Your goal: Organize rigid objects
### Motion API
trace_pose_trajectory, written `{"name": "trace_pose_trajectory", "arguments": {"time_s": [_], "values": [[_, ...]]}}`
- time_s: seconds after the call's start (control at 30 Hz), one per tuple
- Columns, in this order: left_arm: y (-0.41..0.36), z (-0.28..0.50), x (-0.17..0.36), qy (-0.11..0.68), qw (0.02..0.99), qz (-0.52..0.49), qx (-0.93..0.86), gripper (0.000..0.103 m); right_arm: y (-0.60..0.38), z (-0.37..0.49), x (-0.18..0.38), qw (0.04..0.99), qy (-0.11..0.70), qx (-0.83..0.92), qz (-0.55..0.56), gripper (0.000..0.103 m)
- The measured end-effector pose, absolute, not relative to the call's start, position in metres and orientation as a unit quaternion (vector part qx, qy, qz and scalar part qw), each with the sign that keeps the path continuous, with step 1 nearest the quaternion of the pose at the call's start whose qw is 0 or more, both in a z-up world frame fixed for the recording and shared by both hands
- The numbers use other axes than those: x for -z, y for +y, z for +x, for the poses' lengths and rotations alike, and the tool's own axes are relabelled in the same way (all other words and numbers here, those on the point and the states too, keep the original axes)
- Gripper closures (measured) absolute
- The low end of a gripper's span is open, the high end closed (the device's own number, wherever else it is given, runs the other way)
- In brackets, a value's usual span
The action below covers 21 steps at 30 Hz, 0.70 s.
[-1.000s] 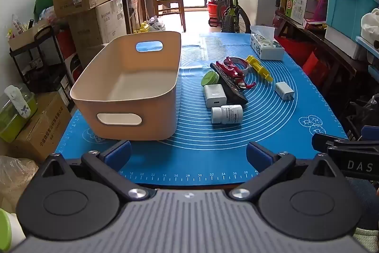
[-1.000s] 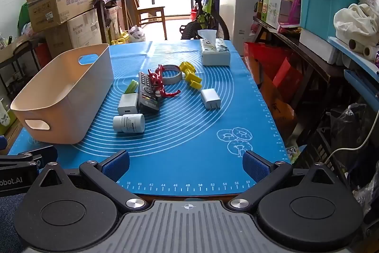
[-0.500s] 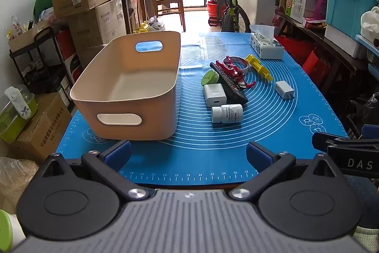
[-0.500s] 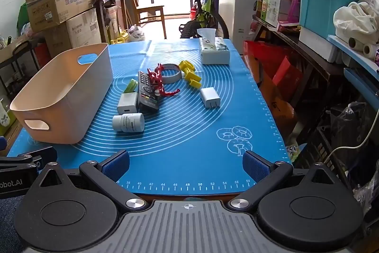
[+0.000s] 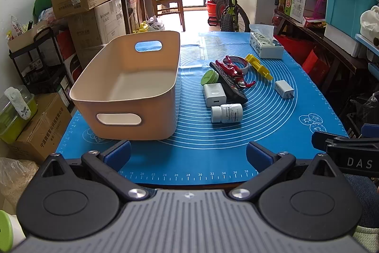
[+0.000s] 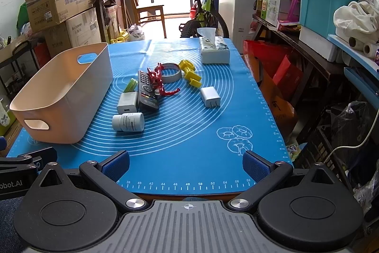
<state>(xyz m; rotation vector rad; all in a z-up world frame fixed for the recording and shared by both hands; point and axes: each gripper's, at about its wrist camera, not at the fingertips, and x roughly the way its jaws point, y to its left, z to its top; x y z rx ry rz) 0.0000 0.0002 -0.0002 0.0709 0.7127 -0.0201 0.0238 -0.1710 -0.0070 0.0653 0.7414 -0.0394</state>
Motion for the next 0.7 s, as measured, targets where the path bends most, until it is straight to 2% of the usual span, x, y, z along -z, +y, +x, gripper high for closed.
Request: {"name": "trace_pose_trajectory", "arguments": {"time_s": [0.7], "values": [[-0.0003, 0.0012, 0.0014, 0.351, 0.936, 0.035, 0.009, 0.001, -0.171, 0.0244, 0.0076, 0.931, 0.363, 0.019, 0.033, 0.003]]}}
